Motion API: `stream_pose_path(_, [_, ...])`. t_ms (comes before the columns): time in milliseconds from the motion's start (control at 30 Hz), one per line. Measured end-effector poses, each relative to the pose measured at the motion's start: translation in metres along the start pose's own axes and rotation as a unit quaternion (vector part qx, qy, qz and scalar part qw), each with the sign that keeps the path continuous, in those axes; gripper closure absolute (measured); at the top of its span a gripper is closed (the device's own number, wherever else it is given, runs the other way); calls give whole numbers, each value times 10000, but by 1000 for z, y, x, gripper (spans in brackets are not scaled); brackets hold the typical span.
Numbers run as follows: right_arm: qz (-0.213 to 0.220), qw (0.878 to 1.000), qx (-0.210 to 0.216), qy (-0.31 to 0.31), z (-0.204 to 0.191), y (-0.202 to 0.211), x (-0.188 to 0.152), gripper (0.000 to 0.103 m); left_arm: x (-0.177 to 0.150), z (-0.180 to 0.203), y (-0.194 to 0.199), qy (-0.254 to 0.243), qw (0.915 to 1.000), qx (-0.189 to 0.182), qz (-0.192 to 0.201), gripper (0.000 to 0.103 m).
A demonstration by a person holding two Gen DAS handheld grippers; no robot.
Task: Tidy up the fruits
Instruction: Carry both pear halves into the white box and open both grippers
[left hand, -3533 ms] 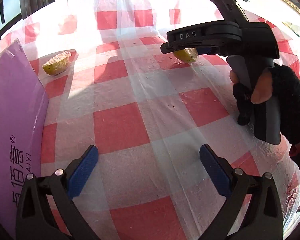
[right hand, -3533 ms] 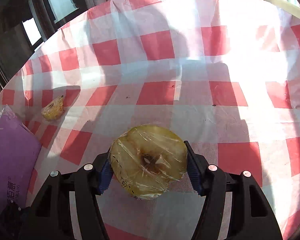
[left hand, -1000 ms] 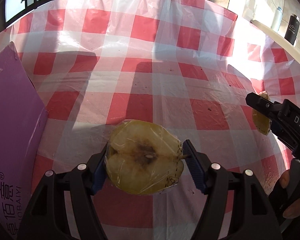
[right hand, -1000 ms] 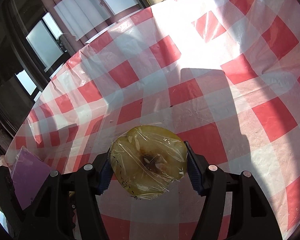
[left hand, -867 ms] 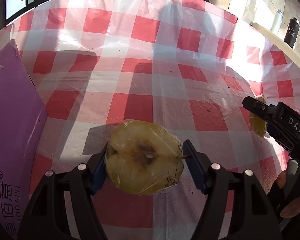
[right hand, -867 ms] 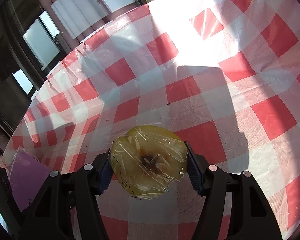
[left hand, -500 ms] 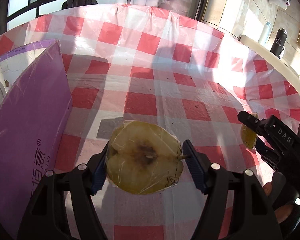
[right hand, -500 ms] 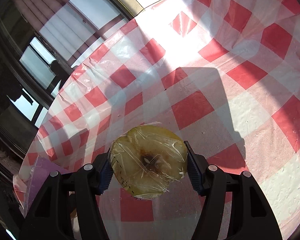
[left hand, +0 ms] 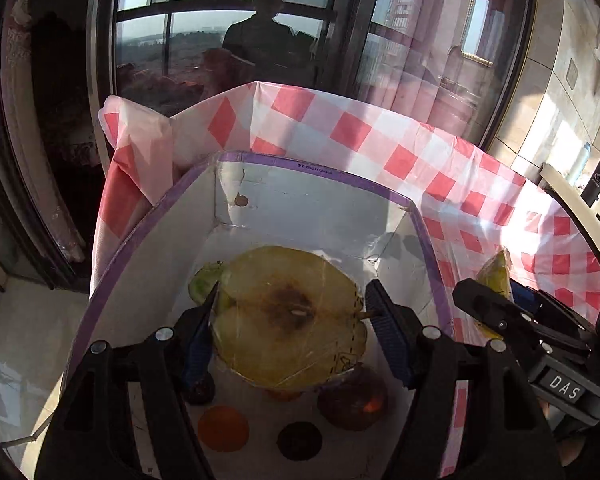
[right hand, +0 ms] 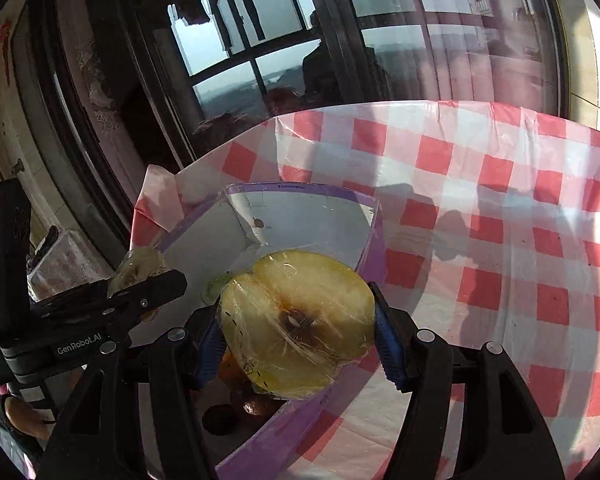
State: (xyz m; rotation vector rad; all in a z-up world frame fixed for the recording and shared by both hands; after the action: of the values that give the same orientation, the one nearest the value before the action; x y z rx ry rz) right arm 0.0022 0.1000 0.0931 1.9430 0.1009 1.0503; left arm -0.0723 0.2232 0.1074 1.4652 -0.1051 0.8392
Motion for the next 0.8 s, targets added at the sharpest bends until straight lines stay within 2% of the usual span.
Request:
stream_pose_path(100, [-763,9921,-590,802,-37,-40,3,41,-6,-35,-25,-21,9971,466,-607,34])
stream_pose_path(133, [-1022,9871,-755,969,-43,-53,2,41,-7,-40,-30,-57,9959,453,-778,34])
stream_pose_path(167, [-1330,9814,-868,1082,-47,-66,1,41,-9,-43,-33,-108,9947,431,-922,34])
stream_pose_path(233, [-1847,9709,-973,1176,-45,-88,-3,41,-11,-48,-44,-320,9881,883,-1219,33])
stream_pose_path(267, [-2085,9646,-1048,1232,-43,-98,-7,41,-13,-48,-51,-395,9856,935,-1349,33])
stream_pose_path(333, [-2237,9522,-1451,1490,-43,-107,-9,41,-17,-48,-63,-483,9826,706,-1650,33])
stream_pose_path(367, [-2327,9495,-1449,1528,-43,-108,-10,41,-17,-47,-64,-553,9820,520,-1729,33])
stream_pose_path(500, [-2639,9352,-1667,1672,-40,-116,-15,36,-18,-51,-69,-504,9800,249,-1909,30])
stream_pose_path(600, [-2609,9387,-1616,1573,-37,-113,-15,28,-22,-58,-69,-329,9803,-67,-1948,28])
stream_pose_path(667, [-2583,9399,-1606,1554,-35,-111,-16,27,-26,-61,-70,-332,9820,-204,-1847,26])
stream_pose_path(733, [-2574,9394,-1647,1556,-34,-110,-17,26,-29,-62,-66,-374,9838,-195,-1742,26])
stream_pose_path(800, [-2549,9407,-1642,1518,-32,-108,-17,23,-26,-59,-57,-345,9883,-212,-1470,25])
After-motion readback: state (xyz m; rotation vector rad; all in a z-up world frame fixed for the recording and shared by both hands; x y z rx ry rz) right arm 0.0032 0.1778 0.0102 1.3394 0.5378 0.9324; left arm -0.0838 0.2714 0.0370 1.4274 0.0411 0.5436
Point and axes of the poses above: each gripper's, at about its wrist camera, not at the fingertips, and y roughly against the way its jaws point, z to its right, x to its top, the point moved 5 cm from there along -y, roughly the way its jaws point, and after that the axes turned 9 degrees about -z, right-handed, at the moved point
